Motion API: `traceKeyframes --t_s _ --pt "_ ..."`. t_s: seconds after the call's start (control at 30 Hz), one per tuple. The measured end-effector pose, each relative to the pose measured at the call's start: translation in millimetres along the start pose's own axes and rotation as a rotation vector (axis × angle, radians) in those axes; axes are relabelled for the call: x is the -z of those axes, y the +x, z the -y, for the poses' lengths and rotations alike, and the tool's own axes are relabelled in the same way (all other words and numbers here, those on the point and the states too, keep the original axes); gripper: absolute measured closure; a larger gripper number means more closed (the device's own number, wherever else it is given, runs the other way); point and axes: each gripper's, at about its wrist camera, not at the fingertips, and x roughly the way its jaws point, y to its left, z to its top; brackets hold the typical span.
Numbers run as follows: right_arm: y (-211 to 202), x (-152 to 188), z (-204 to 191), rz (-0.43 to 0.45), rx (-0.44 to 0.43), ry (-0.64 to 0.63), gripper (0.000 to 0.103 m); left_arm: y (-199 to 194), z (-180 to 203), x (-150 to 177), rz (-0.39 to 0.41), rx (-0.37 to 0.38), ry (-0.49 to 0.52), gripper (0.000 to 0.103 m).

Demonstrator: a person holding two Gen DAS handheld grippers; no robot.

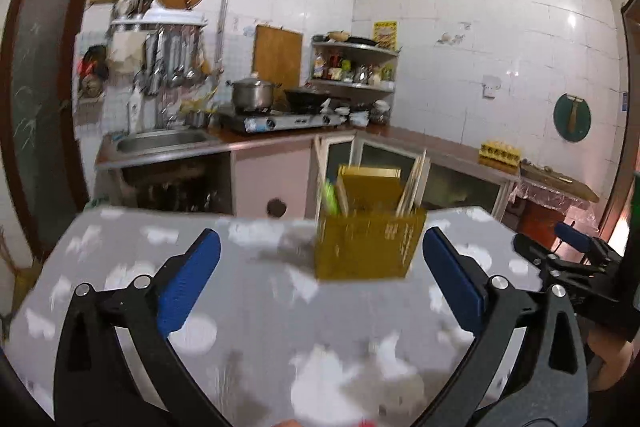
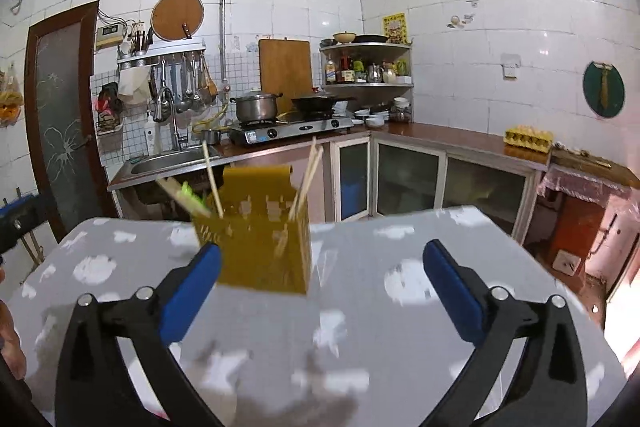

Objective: Organize utensils

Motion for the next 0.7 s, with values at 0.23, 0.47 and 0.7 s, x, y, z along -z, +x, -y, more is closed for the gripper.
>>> traceKeyframes --t_s 0.23,0.47,0.7 --pt "-31 59 -11 -0.005 0.031 -0.070 0.004 -25 2 71 -0.049 -0.075 0.008 0.005" --pt "-54 75 -20 0.008 -0.017 -0.064 0.004 -38 11 102 -0.035 -0.104 0.064 0.005" --pt "-55 93 -25 0.013 -0.007 -0.079 0.004 -42 15 118 -0.005 -0.144 0.098 0.005"
